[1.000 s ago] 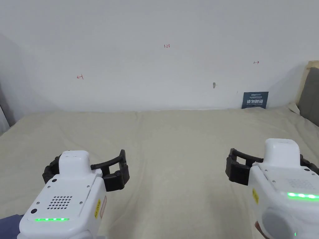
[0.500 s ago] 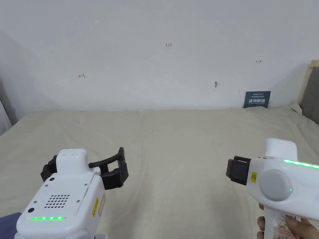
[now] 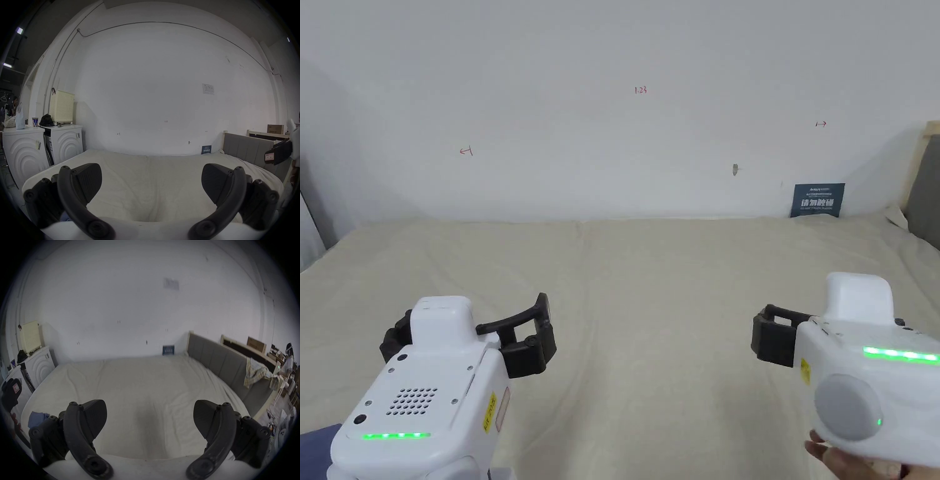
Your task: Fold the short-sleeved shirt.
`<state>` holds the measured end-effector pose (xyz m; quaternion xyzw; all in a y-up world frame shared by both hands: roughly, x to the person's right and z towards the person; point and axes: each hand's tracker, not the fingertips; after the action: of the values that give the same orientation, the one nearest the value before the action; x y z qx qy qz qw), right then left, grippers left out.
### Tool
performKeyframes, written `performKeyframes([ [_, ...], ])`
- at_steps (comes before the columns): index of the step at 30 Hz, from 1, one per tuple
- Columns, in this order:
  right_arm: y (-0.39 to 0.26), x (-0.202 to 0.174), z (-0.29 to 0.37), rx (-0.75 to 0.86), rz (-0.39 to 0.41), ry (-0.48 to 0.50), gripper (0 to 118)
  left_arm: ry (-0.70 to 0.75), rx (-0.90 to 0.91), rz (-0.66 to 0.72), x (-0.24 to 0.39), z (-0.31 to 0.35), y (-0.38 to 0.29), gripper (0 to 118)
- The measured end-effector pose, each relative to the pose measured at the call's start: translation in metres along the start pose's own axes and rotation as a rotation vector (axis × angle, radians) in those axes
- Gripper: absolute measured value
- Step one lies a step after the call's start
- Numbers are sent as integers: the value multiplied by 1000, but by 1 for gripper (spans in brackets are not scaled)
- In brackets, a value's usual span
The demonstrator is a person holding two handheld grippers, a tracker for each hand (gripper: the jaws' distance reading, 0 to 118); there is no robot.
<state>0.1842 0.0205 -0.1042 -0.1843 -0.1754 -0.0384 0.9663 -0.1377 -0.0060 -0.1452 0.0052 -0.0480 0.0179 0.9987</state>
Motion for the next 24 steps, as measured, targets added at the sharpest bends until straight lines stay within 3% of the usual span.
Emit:
performKeyframes([
  [5,-20,-2,15,293,-6,-30,110,1,4,0,-1,1,1,118],
  [8,-25,1,19,385,-2,-9,110,2,9,2,-1,2,1,118],
  [24,-24,8,22,373,11,58,110,3,16,8,-2,6,1,118],
])
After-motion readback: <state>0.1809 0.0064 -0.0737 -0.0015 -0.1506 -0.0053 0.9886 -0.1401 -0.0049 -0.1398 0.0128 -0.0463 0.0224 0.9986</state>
